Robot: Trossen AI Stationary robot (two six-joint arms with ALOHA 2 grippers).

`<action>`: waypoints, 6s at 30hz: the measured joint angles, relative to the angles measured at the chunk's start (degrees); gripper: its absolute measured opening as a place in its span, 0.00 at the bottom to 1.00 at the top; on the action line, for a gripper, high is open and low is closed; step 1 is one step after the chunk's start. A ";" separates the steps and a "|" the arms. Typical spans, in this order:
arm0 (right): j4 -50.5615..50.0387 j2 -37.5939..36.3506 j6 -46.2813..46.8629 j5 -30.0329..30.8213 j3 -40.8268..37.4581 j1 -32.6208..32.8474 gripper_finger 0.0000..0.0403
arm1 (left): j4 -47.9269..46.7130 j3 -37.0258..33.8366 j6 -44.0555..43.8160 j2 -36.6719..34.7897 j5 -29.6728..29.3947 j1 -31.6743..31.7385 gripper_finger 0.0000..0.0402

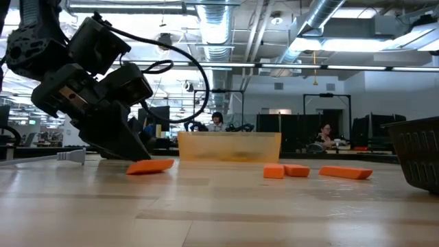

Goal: Pick & Place School Supplies
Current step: Put the eraser into the bottom black bin

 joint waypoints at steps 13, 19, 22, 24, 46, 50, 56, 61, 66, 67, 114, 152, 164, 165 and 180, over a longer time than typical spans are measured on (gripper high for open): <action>0.02 0.00 0.00 0.00 0.00 -0.02 0.28 | -0.21 -1.93 -0.11 0.15 -0.91 0.08 0.01; 0.02 0.00 0.00 0.00 0.00 -0.02 0.28 | 0.98 -2.03 -0.97 0.19 -1.10 0.16 0.01; 0.02 0.00 0.00 0.00 0.00 -0.02 0.28 | 5.11 -2.18 -2.72 -0.26 -0.80 0.41 0.01; 0.02 0.00 0.00 0.00 -0.01 -0.02 0.28 | 5.93 -1.67 -3.27 -0.75 -0.70 0.43 0.01; 0.81 0.00 0.00 0.00 0.00 -0.02 0.28 | 6.58 -0.07 -2.66 -0.75 -0.63 0.41 0.01; 0.82 0.00 0.00 0.00 0.00 -0.02 0.28 | 6.60 -0.03 -2.64 -0.77 -0.65 0.41 0.01; 0.82 0.00 0.00 0.00 0.00 -0.02 0.28 | 6.68 0.04 -2.64 -0.39 -1.33 0.41 0.01; 0.91 0.00 0.00 0.00 0.00 -0.02 0.28 | 6.48 0.87 -2.78 0.95 -1.40 0.41 0.01; 1.10 0.00 0.00 0.00 0.00 -0.02 0.28 | 6.69 3.21 -2.82 3.09 -1.10 0.41 0.01; 1.10 0.00 0.00 0.00 0.00 -0.02 0.28 | 6.67 3.65 -2.82 3.63 -1.09 0.41 0.01; 0.81 0.00 0.00 0.00 0.00 -0.02 0.28 | 4.00 -0.27 -1.64 3.32 2.24 0.63 0.01; 0.76 0.02 0.00 -0.37 0.02 -0.02 0.28 | 3.91 0.30 -4.59 0.46 4.02 3.67 0.01; 0.72 0.02 0.00 -0.37 0.02 -0.02 0.28 | 0.38 2.90 -2.23 0.46 5.33 3.69 0.01; 0.72 0.00 0.00 -0.35 0.02 -0.02 0.28 | -0.90 2.90 -1.69 0.46 5.31 3.69 0.01; 0.59 0.01 0.00 -0.33 0.02 -0.02 0.28 | 0.89 2.97 -1.70 0.35 6.44 3.67 0.01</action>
